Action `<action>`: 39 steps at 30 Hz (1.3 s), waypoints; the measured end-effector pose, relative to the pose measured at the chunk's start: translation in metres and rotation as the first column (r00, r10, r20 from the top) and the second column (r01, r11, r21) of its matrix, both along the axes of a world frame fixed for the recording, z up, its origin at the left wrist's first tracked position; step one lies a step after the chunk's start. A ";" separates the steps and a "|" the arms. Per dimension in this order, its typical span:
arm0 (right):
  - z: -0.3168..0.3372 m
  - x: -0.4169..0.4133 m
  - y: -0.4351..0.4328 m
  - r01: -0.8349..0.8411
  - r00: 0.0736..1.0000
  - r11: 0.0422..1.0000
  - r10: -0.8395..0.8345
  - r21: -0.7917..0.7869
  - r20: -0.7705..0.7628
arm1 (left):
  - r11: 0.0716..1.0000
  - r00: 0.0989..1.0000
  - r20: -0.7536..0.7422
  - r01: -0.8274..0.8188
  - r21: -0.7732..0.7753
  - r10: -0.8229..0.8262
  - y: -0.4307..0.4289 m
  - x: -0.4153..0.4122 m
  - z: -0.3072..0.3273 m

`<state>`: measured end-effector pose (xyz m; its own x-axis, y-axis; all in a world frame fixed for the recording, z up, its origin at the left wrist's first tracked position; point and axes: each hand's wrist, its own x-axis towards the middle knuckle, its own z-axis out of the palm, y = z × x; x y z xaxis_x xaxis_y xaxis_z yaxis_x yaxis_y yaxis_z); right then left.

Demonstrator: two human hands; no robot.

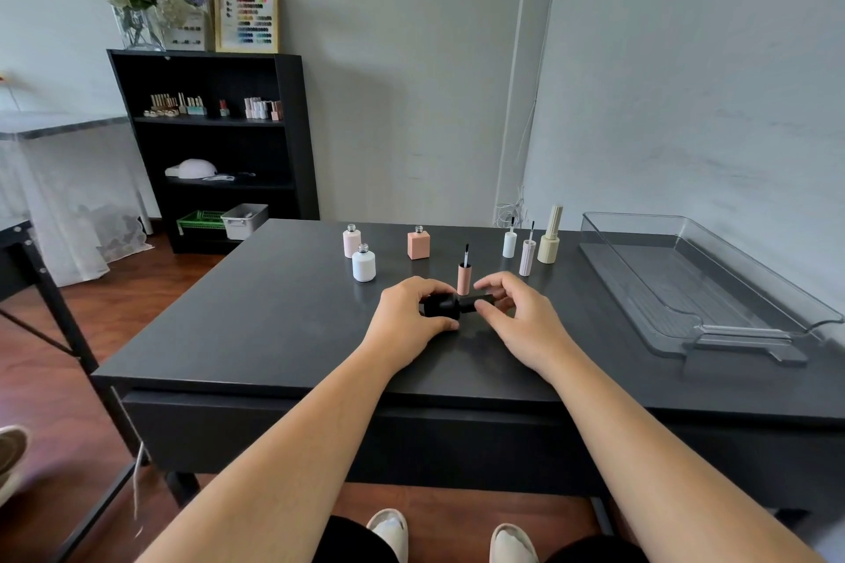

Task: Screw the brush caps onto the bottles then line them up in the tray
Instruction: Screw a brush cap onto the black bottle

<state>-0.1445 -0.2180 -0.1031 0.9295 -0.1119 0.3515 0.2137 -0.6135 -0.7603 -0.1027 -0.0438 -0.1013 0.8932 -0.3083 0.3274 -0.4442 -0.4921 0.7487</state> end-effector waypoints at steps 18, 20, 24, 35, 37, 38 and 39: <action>-0.001 0.002 0.000 0.111 0.991 0.988 -0.117 -0.109 -0.057 | 0.999 1.000 0.008 0.020 0.026 -0.021 0.000 0.000 -0.001; -0.001 0.002 0.002 0.119 0.990 0.990 -0.124 -0.080 -0.071 | 1.000 1.000 0.012 0.013 0.009 -0.013 0.000 -0.001 -0.001; -0.002 0.001 0.001 0.010 1.000 0.999 -0.011 -0.044 -0.029 | 1.000 1.000 0.018 0.013 0.005 -0.013 0.000 0.000 -0.001; -0.002 0.002 -0.001 -0.016 1.000 0.998 0.015 -0.061 -0.014 | 1.000 0.999 0.030 0.012 0.001 -0.012 0.000 -0.001 0.000; -0.002 0.002 -0.001 -0.033 0.999 0.999 0.033 -0.034 -0.005 | 1.000 0.999 0.028 0.022 0.012 -0.022 0.000 -0.001 0.000; -0.003 0.002 -0.002 -0.034 0.999 0.999 0.034 -0.031 0.000 | 1.000 0.999 0.025 0.028 0.012 -0.028 0.000 -0.001 0.000; -0.003 0.001 -0.002 -0.031 0.999 0.999 0.031 -0.030 0.007 | 0.999 0.999 0.021 0.034 0.008 -0.035 0.000 -0.002 0.000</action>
<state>-0.1430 -0.2197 -0.1058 0.9296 -0.0723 0.3615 0.2389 -0.6286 -0.7401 -0.1046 -0.0443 -0.1008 0.8749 -0.3415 0.3435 -0.4768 -0.4821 0.7350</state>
